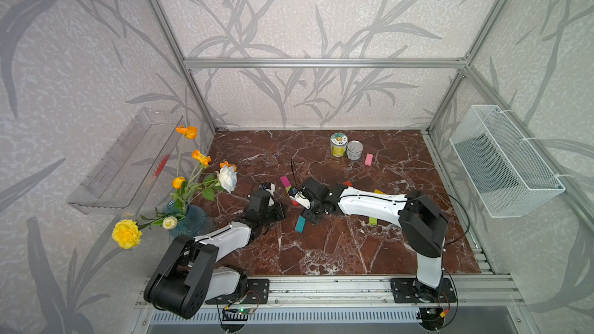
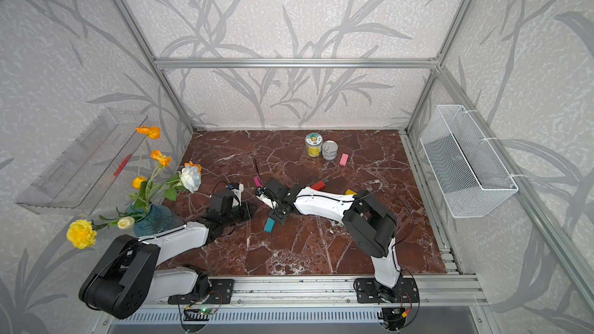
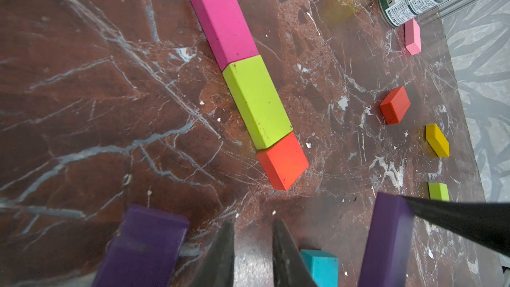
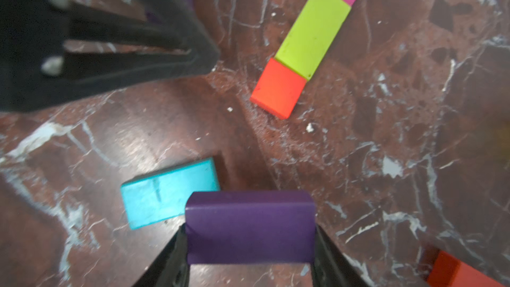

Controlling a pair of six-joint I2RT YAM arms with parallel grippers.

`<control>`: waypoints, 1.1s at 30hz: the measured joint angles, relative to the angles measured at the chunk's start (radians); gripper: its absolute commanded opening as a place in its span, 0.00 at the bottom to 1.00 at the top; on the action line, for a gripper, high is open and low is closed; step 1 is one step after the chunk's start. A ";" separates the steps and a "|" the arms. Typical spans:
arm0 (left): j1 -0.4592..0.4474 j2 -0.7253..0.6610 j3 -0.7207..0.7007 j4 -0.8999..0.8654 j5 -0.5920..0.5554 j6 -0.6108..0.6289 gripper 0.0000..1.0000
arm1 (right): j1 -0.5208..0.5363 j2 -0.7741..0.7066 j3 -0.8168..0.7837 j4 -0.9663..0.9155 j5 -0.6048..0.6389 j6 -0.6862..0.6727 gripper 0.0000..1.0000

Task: Assemble the letter v with building blocks
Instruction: Assemble the building block at the center of the board.

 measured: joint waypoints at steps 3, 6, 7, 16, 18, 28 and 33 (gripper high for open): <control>0.000 0.010 0.000 0.004 0.000 0.000 0.25 | -0.014 0.038 0.035 -0.017 0.031 0.021 0.34; 0.000 0.021 0.000 0.005 0.001 0.000 0.25 | -0.032 0.062 0.061 -0.032 0.051 0.044 0.34; 0.000 0.025 0.000 0.007 0.001 0.000 0.25 | -0.040 0.069 0.070 -0.038 0.054 0.051 0.34; 0.000 0.040 0.014 0.011 0.004 0.000 0.25 | -0.089 0.135 0.176 -0.075 0.055 0.107 0.36; 0.000 0.040 0.014 0.011 0.004 0.000 0.25 | -0.093 0.160 0.203 -0.085 0.050 0.113 0.36; 0.000 0.058 0.029 0.020 0.009 -0.001 0.23 | -0.094 0.249 0.297 -0.151 0.042 0.146 0.38; 0.000 0.069 0.029 0.025 0.015 0.000 0.22 | -0.095 0.259 0.306 -0.164 0.048 0.164 0.41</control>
